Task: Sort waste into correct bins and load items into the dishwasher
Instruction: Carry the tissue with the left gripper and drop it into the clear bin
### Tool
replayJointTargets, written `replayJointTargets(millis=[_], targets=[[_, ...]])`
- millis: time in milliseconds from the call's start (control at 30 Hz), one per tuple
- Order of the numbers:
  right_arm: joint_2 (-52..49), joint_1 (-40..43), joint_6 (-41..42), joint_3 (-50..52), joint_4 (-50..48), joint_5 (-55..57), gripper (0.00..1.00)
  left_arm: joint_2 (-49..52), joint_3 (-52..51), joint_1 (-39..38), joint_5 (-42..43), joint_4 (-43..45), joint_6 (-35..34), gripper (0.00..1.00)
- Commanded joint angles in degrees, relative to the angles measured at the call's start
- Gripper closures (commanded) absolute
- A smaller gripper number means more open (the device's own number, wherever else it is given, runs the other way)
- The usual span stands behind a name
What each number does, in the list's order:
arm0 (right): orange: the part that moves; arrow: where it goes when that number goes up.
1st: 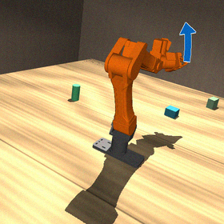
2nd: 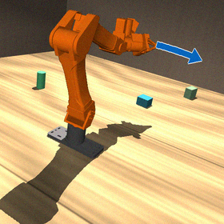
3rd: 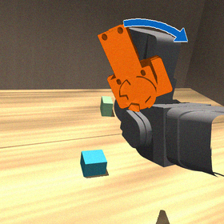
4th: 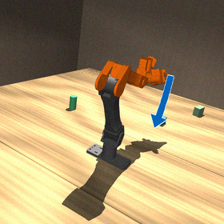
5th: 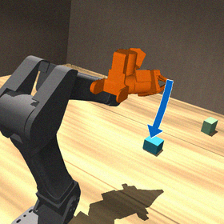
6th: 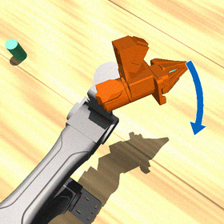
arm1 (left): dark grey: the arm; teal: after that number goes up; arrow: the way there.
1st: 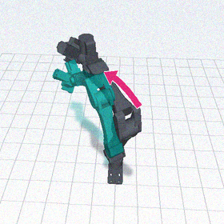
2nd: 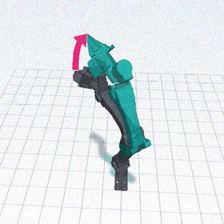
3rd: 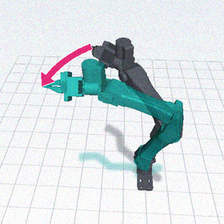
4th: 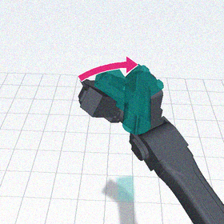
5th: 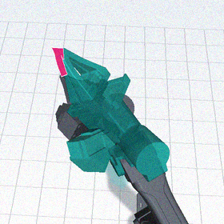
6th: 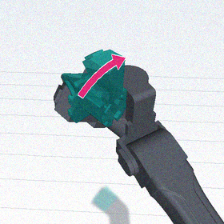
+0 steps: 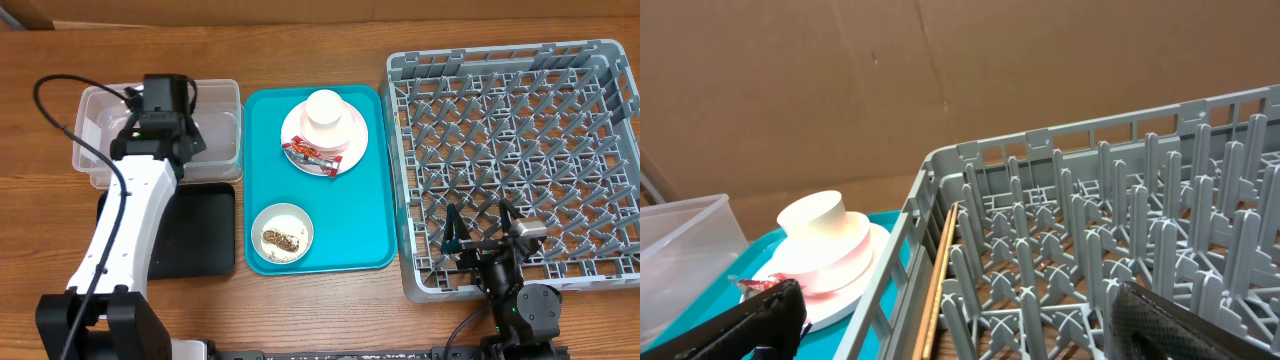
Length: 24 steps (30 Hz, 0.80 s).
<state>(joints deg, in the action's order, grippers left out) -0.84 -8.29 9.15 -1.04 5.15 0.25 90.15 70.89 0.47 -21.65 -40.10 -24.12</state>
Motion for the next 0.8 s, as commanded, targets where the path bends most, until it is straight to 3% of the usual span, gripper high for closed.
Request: replayJointTargets(millis=[0, 100, 167, 233, 300, 433, 667, 767], targets=[[0.7, 0.0, 0.1, 0.6, -0.4, 0.1, 0.0, 0.8, 0.5, 1.1, 0.5, -0.3, -1.4, 0.92], [0.7, 0.0, 0.1, 0.6, -0.3, 0.1, 0.0, 1.4, 0.4, 1.1, 0.6, -0.5, -1.4, 0.85], [0.7, 0.0, 0.1, 0.6, -0.3, 0.1, 0.0, 1.7, 0.4, 1.1, 0.6, -0.5, -1.4, 0.66], [0.7, 0.0, 0.1, 0.6, -0.3, 0.1, 0.0, 1.9, 0.4, 1.0, 0.7, -0.6, -1.4, 0.35], [0.7, 0.0, 0.1, 0.6, -0.3, 0.1, 0.0, 1.8, 0.4, 1.0, 0.8, -0.3, -1.4, 0.25], [0.7, 0.0, 0.1, 0.6, -0.3, 0.1, 0.0, 1.0, 1.3, 0.9, 4.4, -0.4, -1.1, 0.25], [0.7, 0.0, 0.1, 0.6, -0.4, 0.1, 0.0, -5.4, 2.7, -1.2, 32.2, 1.0, 0.3, 0.28], [0.7, 0.0, 0.1, 0.6, -0.3, 0.1, 0.0, -6.3, 2.7, -3.9, 39.6, 2.1, 0.2, 0.29]])
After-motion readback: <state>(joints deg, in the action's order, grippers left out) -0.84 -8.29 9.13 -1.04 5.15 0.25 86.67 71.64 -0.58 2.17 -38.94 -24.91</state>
